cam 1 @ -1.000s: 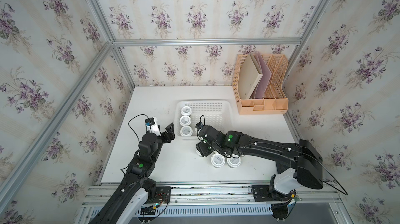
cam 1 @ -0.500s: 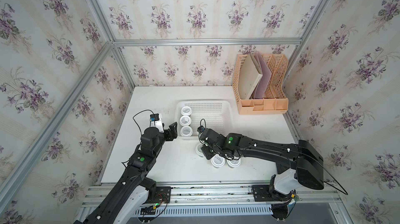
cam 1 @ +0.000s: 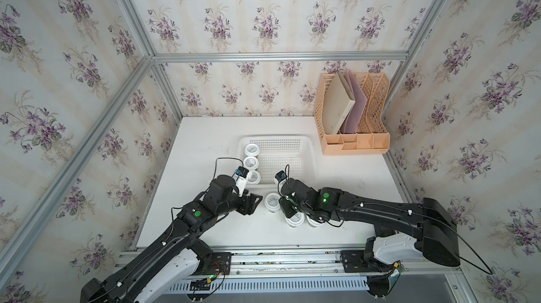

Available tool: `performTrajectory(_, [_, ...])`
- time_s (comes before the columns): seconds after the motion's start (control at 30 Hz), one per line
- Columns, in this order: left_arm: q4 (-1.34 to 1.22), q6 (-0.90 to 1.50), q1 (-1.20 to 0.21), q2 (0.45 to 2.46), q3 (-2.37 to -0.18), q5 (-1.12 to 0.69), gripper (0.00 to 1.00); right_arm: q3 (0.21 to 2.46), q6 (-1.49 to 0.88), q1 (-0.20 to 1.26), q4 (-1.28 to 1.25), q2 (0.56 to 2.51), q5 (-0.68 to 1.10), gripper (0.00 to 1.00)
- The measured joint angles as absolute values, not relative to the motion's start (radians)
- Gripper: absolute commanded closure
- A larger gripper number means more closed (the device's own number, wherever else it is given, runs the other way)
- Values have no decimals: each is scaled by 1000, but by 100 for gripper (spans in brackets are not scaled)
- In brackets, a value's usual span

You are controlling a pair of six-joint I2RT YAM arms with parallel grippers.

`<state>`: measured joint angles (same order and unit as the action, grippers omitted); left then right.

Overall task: Put the yogurt in the basket
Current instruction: Adjust the yogurt at the center of the board.

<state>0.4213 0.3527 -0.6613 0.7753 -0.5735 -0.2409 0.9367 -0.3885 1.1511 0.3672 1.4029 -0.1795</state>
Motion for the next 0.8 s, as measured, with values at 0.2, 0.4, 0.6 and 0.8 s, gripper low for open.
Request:
performTrajectory(0.2, [428,375,-766,849,-570,-165,32,887,-387,1149,308,1386,-185,83])
performTrajectory(0.4, [402,393,-774,889,-577,-108,41,850,-390,1149,236,1394,-163,88])
performTrajectory(0.6, [392,404,-775,977,-614,-76,41,837,-389,1149,180,1409,-144,89])
performTrajectory(0.8, [393,414,-775,1061,-653,-54,41,809,-389,1149,150,1407,-141,89])
